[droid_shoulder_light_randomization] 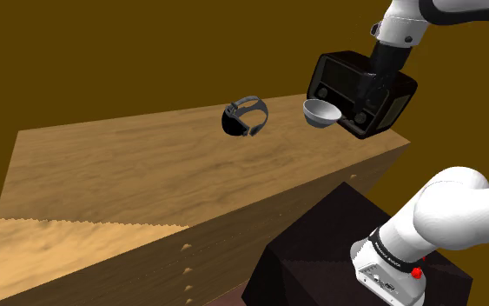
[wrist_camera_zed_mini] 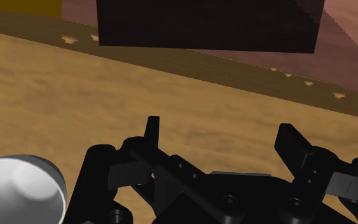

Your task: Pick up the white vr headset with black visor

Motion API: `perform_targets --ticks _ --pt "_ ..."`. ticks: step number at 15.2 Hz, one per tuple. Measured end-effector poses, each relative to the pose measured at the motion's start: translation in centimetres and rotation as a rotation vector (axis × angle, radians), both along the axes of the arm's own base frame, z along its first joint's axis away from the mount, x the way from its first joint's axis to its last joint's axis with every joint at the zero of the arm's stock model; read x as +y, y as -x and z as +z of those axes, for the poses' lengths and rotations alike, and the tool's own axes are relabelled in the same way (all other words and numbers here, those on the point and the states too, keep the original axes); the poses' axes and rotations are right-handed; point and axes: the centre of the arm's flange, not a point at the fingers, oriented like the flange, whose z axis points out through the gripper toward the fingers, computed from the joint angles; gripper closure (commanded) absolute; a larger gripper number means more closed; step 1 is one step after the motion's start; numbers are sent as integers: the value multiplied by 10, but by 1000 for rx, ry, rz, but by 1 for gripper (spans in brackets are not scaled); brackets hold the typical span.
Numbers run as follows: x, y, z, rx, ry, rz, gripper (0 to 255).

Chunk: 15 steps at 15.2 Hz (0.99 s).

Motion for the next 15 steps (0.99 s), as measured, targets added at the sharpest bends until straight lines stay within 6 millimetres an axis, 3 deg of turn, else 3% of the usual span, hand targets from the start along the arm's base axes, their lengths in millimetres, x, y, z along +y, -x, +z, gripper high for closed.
perform_targets --ticks 2,4,15 --pt "-1 -3 -5 -3 -2 9 0" --pt "-1 -19 -18 -15 -7 40 0" --pt "6 -125 -92 -110 -40 254 0"
